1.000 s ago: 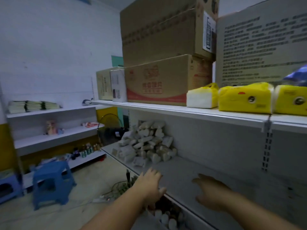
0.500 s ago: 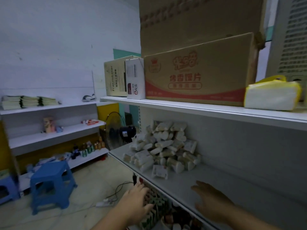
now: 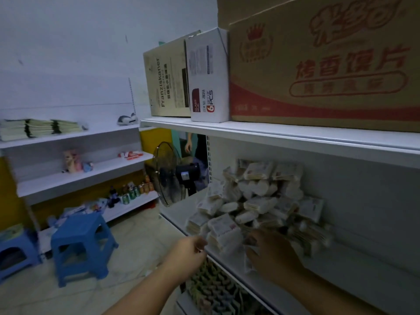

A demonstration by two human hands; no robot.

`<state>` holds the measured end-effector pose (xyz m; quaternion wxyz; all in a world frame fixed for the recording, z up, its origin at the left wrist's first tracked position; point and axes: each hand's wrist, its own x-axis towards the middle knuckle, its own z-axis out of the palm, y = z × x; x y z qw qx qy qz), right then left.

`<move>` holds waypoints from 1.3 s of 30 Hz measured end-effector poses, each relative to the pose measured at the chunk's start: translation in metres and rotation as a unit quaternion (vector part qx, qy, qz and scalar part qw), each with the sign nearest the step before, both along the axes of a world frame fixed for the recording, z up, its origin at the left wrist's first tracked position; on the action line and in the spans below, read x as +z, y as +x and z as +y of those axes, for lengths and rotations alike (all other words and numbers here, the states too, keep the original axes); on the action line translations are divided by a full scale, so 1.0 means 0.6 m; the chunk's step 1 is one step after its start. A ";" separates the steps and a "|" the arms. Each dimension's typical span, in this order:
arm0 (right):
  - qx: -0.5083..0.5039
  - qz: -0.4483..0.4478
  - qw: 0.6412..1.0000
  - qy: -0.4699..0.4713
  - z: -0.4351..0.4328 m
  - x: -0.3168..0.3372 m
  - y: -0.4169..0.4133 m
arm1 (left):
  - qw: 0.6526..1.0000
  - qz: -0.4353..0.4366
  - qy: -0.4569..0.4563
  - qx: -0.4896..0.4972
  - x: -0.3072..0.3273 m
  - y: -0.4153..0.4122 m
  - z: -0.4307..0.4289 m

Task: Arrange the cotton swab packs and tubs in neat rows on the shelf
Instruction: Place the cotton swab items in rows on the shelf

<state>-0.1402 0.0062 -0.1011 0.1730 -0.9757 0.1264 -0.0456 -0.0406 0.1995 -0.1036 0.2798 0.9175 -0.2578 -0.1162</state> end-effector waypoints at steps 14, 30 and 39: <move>-0.241 0.144 0.959 -0.033 0.088 0.018 0.136 | 0.980 0.027 -0.184 -0.068 0.037 0.300 -0.080; -0.346 -0.080 0.919 0.174 0.104 0.046 0.128 | 0.975 -0.056 -0.130 -0.170 0.069 0.336 -0.124; -0.348 -0.280 0.791 0.418 0.078 0.075 0.087 | 0.834 0.402 -0.313 -0.211 0.077 0.287 -0.103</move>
